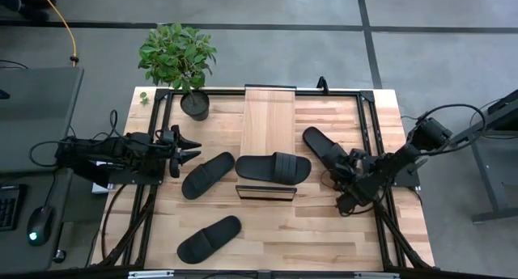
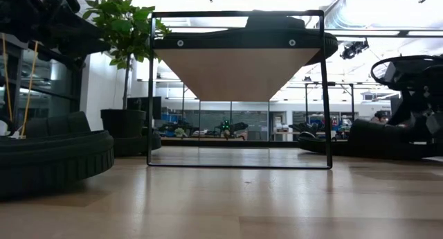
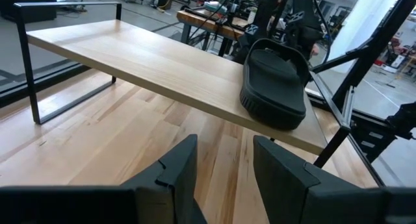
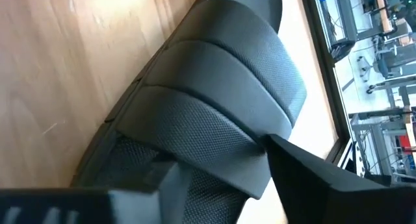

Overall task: Pick and place slides into the shelf
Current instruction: Put the black slide on the shelf

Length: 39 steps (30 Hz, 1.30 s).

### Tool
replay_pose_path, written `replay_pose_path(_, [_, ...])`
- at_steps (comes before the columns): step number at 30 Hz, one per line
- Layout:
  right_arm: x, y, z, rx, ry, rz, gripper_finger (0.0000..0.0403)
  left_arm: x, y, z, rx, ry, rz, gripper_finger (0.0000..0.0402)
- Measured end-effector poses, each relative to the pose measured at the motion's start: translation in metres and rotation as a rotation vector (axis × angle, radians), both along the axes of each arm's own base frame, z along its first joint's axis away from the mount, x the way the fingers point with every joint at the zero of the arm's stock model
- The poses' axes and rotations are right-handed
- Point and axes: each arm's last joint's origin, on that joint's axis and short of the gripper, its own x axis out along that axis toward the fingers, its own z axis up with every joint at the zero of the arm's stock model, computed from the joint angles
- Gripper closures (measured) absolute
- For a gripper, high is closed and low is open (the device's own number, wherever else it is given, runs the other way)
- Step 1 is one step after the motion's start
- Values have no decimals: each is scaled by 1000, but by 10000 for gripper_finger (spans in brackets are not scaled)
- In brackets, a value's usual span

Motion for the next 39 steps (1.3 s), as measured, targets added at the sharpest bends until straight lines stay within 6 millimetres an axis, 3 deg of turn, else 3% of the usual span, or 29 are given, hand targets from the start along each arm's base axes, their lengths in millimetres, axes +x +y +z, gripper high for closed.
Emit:
replay_pose_path(9, [4,1,-2,46,-18,-14,353,0,0,0,0,0,0,268])
replay_pose_path(13, [4,1,-3,59,-34,-29,395,0,0,0,0,0,-1,268])
replay_pose_path(22, [6,3,6,54,-31,-72,400,0,0,0,0,0,-1,268])
replay_pose_path(35, [14,9,69,-113,-25,-214,402,0,0,0,0,1,-1,268])
replay_pose_path(39, [17,10,79,-103,-50,-173,402,0,0,0,0,0,-1,268])
